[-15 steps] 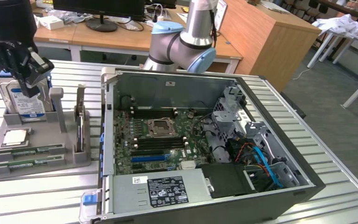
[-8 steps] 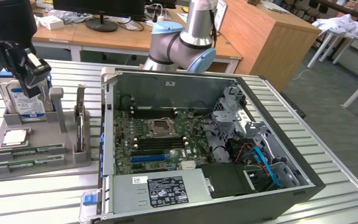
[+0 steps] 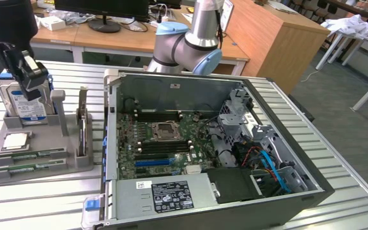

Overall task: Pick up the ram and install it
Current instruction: 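Pick up the ram and move it above insertion slot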

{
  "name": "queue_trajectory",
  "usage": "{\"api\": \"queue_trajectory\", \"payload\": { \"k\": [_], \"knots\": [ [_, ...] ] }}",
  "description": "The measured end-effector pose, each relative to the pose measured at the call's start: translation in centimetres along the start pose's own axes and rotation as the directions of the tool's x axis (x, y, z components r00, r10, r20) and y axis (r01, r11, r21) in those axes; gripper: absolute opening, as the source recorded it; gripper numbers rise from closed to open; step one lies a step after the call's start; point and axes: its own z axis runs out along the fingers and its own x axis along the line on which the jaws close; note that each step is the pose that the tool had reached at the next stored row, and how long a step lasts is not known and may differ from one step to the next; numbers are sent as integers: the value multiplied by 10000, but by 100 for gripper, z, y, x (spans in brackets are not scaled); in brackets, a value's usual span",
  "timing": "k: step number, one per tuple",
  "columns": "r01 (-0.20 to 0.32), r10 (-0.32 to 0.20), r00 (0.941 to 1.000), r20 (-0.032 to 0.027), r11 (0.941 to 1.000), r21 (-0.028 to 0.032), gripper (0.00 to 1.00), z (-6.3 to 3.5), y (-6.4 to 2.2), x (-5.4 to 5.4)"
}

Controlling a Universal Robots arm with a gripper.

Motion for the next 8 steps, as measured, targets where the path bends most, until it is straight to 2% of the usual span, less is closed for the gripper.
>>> {"api": "queue_trajectory", "payload": {
  "k": [3, 8],
  "knots": [
    [-287, 288, 9995, 98, 9995, -130, 10, 1, 0, 0],
    [-1099, 1099, 9939, 68, 9939, -118, 10, 0, -1, 1]
  ]
}}
